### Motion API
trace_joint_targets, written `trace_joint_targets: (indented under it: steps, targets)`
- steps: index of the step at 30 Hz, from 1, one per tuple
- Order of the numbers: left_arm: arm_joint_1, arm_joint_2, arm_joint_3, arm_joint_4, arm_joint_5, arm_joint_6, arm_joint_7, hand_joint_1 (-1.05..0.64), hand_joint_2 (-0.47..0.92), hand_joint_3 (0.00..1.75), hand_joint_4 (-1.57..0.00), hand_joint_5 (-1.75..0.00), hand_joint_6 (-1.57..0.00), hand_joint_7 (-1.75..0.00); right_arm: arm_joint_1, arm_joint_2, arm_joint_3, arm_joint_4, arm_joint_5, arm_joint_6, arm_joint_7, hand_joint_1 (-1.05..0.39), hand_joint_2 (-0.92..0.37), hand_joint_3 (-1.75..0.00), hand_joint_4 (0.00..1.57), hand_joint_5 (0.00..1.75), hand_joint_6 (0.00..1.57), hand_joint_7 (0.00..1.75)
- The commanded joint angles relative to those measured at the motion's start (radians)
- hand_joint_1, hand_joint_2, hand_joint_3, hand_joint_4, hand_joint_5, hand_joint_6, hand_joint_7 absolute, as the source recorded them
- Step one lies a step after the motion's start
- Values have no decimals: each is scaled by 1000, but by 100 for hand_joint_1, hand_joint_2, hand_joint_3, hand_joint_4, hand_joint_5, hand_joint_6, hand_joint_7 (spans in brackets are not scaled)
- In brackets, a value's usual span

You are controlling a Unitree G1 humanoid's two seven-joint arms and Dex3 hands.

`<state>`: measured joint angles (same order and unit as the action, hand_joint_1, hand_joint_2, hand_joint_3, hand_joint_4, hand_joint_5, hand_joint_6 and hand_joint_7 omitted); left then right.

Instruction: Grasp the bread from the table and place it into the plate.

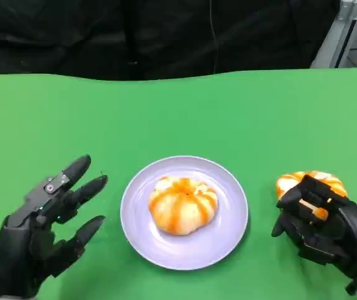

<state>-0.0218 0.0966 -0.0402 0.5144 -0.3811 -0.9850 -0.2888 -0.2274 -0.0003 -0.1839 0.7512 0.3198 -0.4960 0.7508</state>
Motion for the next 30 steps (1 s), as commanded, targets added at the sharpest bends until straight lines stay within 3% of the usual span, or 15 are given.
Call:
trace_joint_targets:
  steps: [1,12,15,17,23,24,26,28,30]
  targets:
    - [26,-14,40,-31,-58,57,-66,-17,92,21,-74,-1,-66,-5,-5,-19,-8,2,11,-8,1,10,-78,-87,48,175,46,143]
    - [27,-76,128,13,-49,124,-135,-4,92,38,-90,-7,-82,-6,-2,-14,-9,-9,17,-1,-2,10,-77,-88,48,175,45,144]
    - [9,-77,157,60,1,98,-118,-2,92,34,-96,-9,-93,-9,-1,-13,-7,-11,15,-4,-6,9,-76,-89,49,175,46,145]
    - [-4,-77,174,91,29,86,-108,0,92,40,-103,-14,-109,-16,-1,-15,-7,-12,15,-1,-6,9,-77,-89,48,175,45,144]
    - [-24,-88,202,136,52,87,-112,1,92,42,-105,-16,-114,-16,0,-14,-6,-14,14,2,-9,9,-77,-89,47,175,45,144]
    - [-33,-88,207,160,55,96,-111,6,92,46,-102,-56,-121,-33,-1,-14,-7,-13,15,1,-8,9,-77,-89,47,175,45,144]
    - [-45,-90,214,191,60,100,-111,10,92,49,-90,-98,-118,-55,-2,-13,-7,-11,16,0,-6,9,-76,-89,47,175,45,144]
    - [-53,-90,221,210,70,97,-104,10,92,49,-88,-107,-118,-60,-3,-14,-7,-11,14,-2,-8,9,-76,-89,48,175,46,144]
    - [-60,-90,226,228,82,97,-94,10,90,54,-86,-116,-109,-82,-3,-14,-6,-11,11,-4,-11,8,-74,-88,48,175,46,144]
